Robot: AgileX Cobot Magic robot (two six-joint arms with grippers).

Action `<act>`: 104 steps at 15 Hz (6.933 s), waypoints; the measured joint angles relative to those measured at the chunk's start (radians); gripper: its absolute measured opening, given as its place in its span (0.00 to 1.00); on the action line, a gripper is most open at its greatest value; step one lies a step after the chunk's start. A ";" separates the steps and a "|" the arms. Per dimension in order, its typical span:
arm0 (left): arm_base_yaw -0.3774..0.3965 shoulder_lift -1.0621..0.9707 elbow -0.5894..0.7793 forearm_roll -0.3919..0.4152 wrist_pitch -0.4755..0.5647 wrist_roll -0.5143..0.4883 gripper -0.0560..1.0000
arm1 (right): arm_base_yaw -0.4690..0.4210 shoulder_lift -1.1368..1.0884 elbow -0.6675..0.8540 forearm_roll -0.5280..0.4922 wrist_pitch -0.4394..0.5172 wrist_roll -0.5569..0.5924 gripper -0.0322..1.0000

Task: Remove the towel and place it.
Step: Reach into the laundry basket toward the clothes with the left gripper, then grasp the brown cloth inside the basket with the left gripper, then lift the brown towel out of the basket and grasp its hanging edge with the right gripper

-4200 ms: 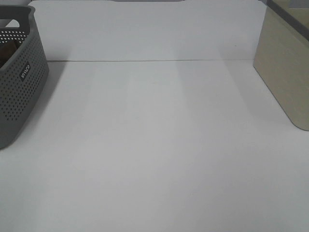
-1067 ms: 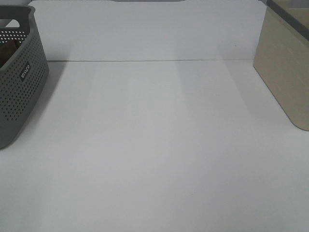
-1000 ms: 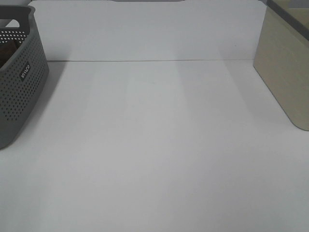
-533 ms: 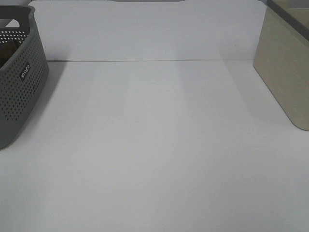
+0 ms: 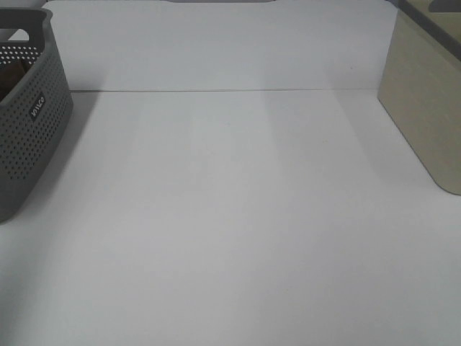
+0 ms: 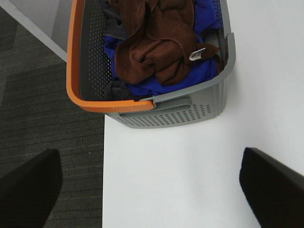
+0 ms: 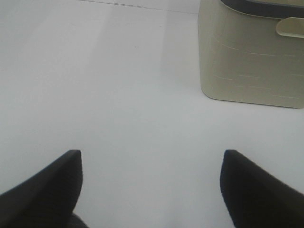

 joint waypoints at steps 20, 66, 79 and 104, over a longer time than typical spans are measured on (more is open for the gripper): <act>0.104 1.271 -0.759 -0.003 -0.003 0.170 0.92 | 0.000 0.000 0.000 0.000 0.000 0.000 0.78; -0.452 0.661 -1.014 -0.064 0.005 0.218 0.05 | 0.000 0.280 -0.025 0.293 -0.364 -0.199 0.78; -0.726 0.792 -1.014 -0.069 -0.202 0.122 0.05 | 0.008 1.265 -0.279 1.377 -0.242 -1.511 0.78; -0.727 0.798 -1.014 -0.169 -0.197 0.103 0.05 | 0.483 1.501 -0.477 1.269 -0.527 -1.276 0.04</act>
